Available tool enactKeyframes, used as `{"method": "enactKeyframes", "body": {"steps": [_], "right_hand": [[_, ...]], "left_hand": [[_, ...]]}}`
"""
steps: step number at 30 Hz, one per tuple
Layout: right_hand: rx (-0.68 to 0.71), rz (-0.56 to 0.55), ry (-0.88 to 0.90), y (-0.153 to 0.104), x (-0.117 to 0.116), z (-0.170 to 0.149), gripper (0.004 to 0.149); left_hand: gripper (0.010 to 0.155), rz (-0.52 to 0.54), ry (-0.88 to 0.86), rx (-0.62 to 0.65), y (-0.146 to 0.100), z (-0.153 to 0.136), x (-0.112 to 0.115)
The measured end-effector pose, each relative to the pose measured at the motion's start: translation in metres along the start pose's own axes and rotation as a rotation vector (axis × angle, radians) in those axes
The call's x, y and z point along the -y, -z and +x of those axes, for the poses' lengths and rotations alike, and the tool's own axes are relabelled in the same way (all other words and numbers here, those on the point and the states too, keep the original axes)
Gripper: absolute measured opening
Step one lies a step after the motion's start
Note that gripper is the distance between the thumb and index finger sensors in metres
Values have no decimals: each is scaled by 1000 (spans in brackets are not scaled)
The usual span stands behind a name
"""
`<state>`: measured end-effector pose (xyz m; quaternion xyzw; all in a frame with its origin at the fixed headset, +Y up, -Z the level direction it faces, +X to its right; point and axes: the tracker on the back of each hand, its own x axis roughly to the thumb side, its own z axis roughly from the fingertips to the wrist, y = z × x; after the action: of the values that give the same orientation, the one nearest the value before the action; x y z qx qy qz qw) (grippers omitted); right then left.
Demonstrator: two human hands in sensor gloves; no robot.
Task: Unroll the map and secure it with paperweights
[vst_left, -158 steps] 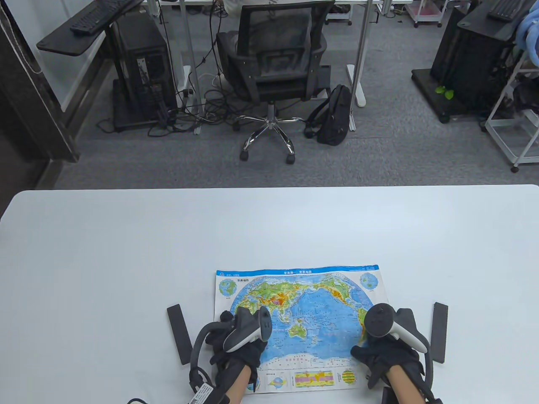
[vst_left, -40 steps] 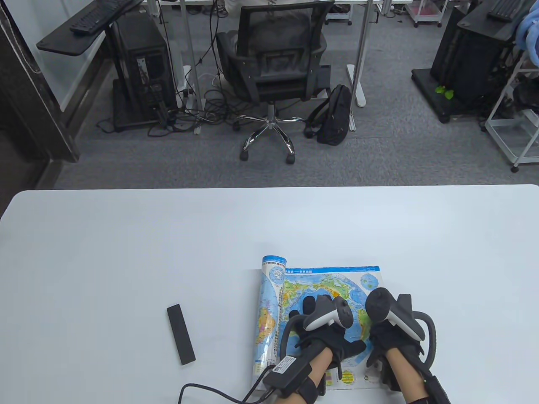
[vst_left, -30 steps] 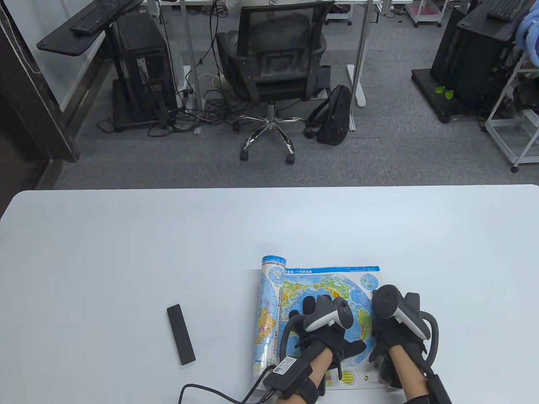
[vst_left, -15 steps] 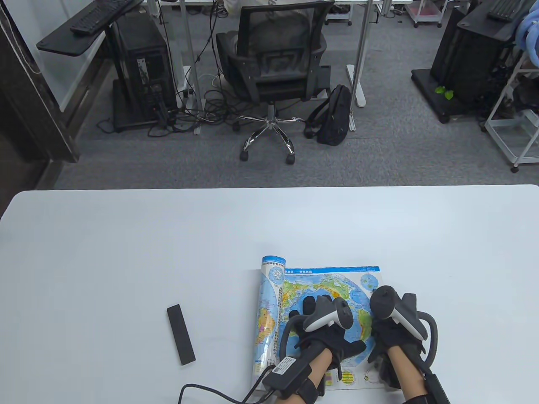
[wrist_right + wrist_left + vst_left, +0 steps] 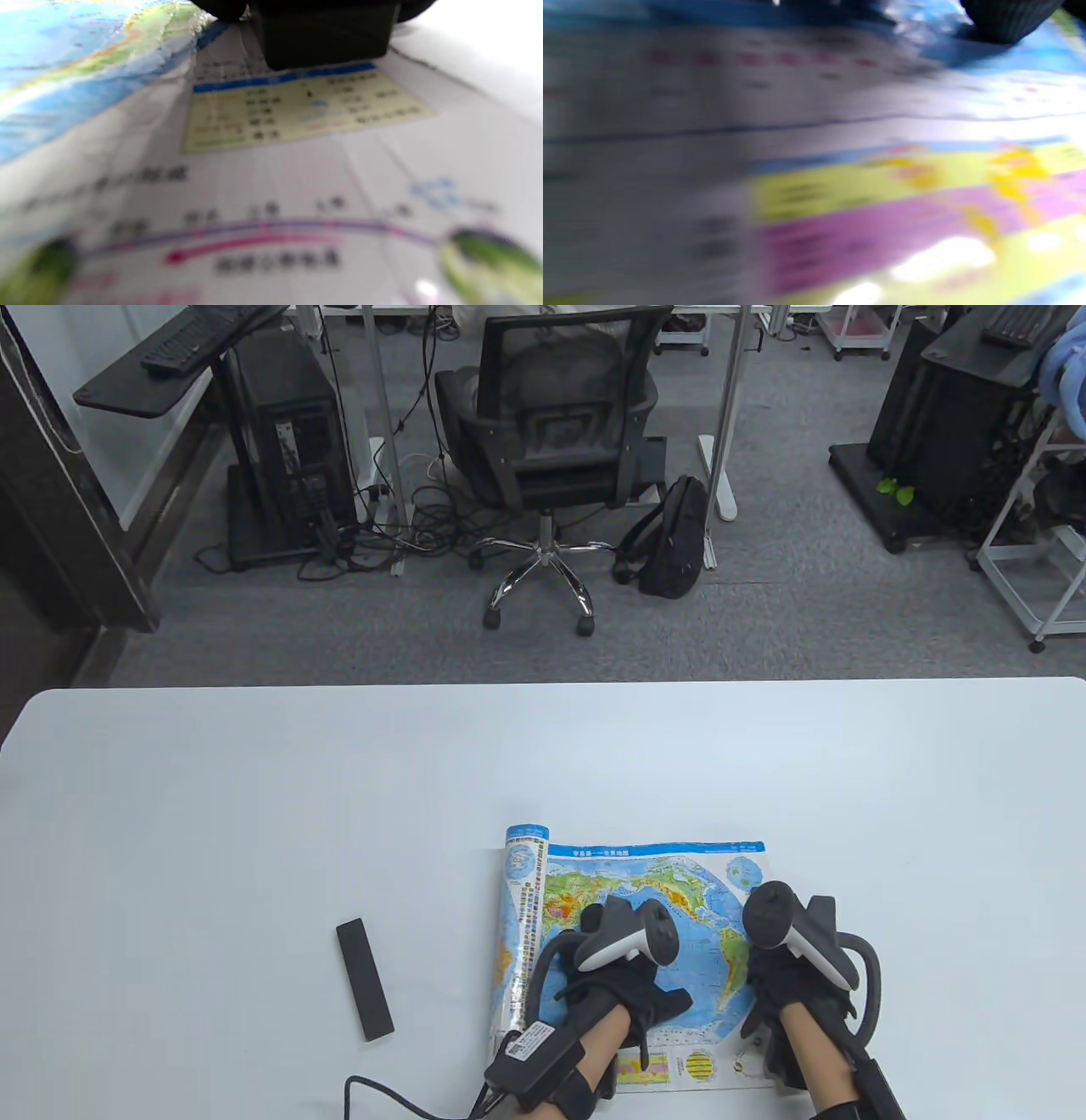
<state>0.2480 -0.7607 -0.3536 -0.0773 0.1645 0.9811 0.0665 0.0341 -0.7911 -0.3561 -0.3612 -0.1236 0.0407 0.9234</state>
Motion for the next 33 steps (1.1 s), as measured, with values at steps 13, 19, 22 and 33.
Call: {"method": "enactKeyframes", "body": {"steps": [13, 19, 22, 33], "right_hand": [[-7, 3, -25, 0, 1, 2, 54], [-12, 6, -38, 0, 1, 3, 54], [-18, 8, -55, 0, 1, 5, 54], [-95, 58, -285, 0, 6, 37, 57]], "left_hand": [[91, 26, -20, -131, -39, -110, 3], [91, 42, -15, -172, -50, -139, -1], [89, 49, -30, -164, -55, -155, 0], [77, 156, -60, -13, -59, -176, -2]]}}
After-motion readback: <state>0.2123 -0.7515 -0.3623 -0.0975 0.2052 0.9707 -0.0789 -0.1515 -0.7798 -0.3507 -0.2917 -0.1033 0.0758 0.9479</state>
